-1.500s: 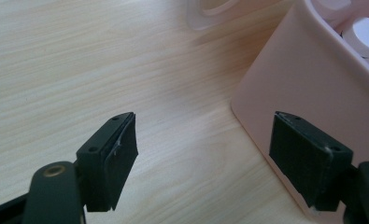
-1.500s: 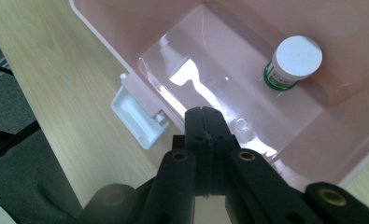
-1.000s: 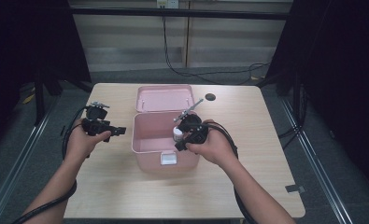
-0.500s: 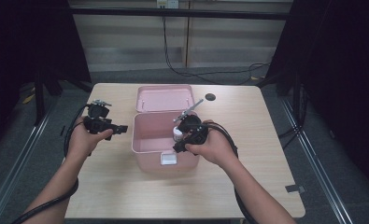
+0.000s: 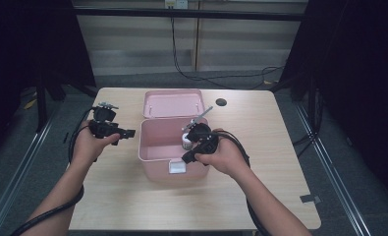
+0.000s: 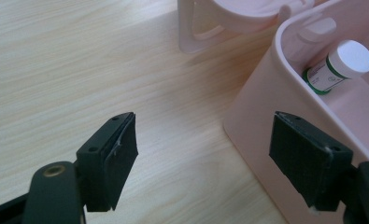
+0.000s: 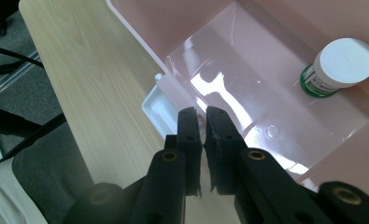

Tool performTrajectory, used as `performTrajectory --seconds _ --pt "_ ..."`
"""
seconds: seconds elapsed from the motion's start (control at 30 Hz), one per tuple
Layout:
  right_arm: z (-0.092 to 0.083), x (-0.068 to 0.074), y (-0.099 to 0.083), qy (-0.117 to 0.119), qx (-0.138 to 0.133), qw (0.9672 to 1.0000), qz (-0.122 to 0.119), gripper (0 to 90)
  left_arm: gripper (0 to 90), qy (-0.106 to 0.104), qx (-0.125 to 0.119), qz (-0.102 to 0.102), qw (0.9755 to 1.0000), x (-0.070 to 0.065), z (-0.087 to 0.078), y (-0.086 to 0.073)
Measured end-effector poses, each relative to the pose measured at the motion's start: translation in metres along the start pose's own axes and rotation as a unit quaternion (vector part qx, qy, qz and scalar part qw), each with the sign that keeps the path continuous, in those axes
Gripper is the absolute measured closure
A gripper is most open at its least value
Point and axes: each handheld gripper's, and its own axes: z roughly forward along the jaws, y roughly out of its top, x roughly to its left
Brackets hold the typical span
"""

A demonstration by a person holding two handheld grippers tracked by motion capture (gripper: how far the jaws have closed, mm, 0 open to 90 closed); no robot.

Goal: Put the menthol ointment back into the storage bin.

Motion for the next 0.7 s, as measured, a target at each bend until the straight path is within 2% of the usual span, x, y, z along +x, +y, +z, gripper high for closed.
performTrajectory --seconds 0.17,0.53,0.7 --pt "0.0003 -0.0005 0.0004 0.004 0.000 1.0000 0.001 84.4 23.1 0.001 0.001 0.001 1.0000 -0.0003 0.0001 0.0004" --pt "-0.0041 -0.0007 0.0029 -0.005 -0.008 1.0000 -0.002 80.6 23.2 -0.001 0.006 0.001 1.0000 -0.0014 0.0015 -0.0006" --pt "-0.0052 -0.0043 0.0025 -0.006 -0.012 0.9999 0.006 80.0 23.1 0.001 0.004 0.001 1.0000 -0.0015 0.0026 -0.0009"
